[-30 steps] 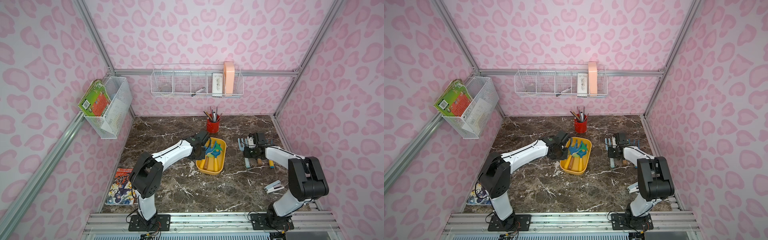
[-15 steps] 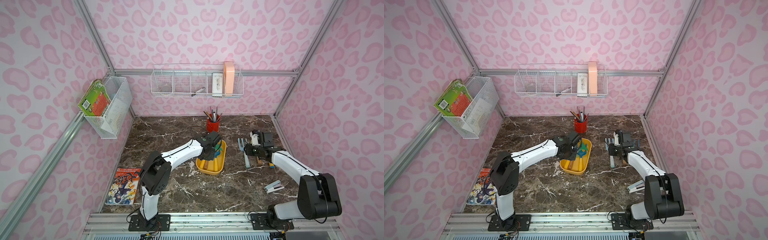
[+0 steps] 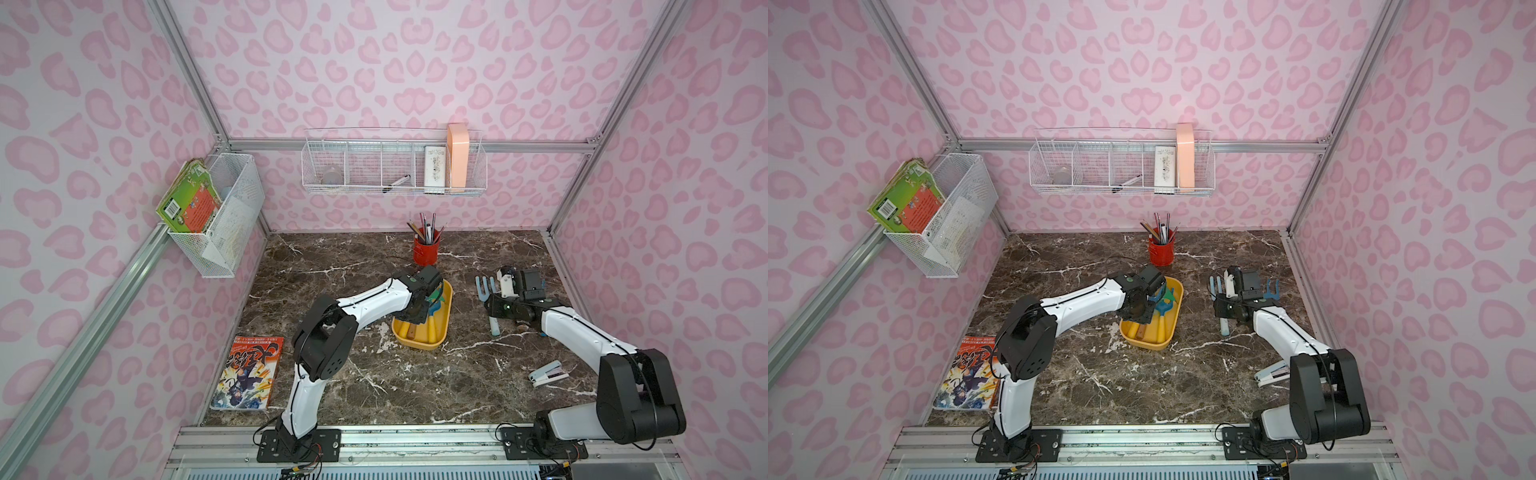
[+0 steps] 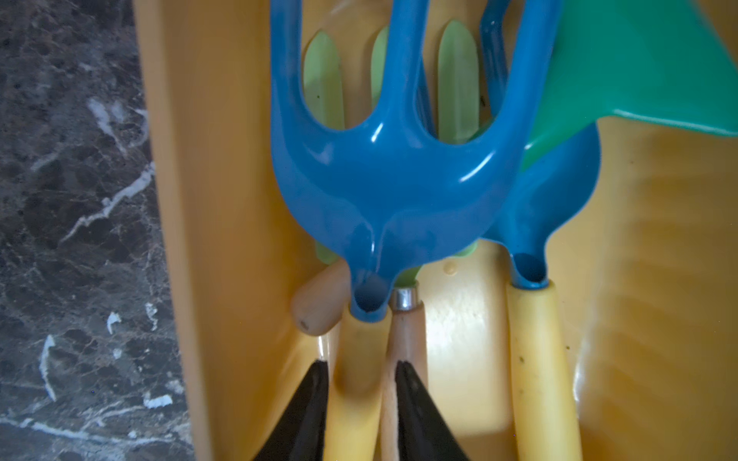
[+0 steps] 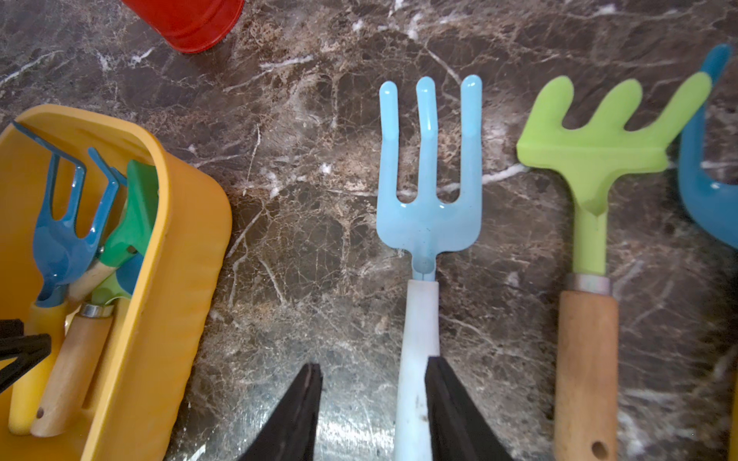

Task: Take the hand rake out of the storage box
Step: Pick up the rake from the storage box.

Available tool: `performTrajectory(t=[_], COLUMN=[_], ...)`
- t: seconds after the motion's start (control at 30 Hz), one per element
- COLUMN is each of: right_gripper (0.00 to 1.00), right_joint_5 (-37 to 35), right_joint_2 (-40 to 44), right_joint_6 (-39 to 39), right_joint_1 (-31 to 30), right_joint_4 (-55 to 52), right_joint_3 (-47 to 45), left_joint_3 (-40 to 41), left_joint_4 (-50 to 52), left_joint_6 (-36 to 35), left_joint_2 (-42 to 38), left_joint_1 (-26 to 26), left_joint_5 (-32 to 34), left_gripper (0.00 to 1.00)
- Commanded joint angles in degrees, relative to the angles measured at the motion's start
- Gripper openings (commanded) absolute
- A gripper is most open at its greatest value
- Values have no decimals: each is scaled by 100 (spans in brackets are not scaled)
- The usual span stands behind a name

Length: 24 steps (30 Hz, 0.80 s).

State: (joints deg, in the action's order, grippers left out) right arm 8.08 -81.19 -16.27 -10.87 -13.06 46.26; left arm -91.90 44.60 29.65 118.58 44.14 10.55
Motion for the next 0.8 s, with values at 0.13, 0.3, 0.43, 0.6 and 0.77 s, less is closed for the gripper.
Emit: performTrajectory(t=[0.13,0.3,0.43,0.6,0.77], right_gripper=[44,44,43,43,43], right_joint_5=[10,18,27,19,1], right_joint_2=[5,-7,4,58,128], right_joint_6=[-25,-44,-60,-61,-68], right_joint_1=[-20,-20,-20,-28,-18], right_joint_4=[124,171,172,146,216], right_joint_3=[-36,-99,-109,-100,-172], left_joint_3=[-56,-39,-37,-30,-30], left_joint_4=[-52,-47,-50,-59,-11], left_joint_6=[-186,-238,-245,-218,-184], left_joint_2=[155,198,196,50,-227], left_joint_1=[-28,-46,-46,-46,-46], left_joint_5=[156,207,189,145,196], left_gripper=[31,29,24,19,16])
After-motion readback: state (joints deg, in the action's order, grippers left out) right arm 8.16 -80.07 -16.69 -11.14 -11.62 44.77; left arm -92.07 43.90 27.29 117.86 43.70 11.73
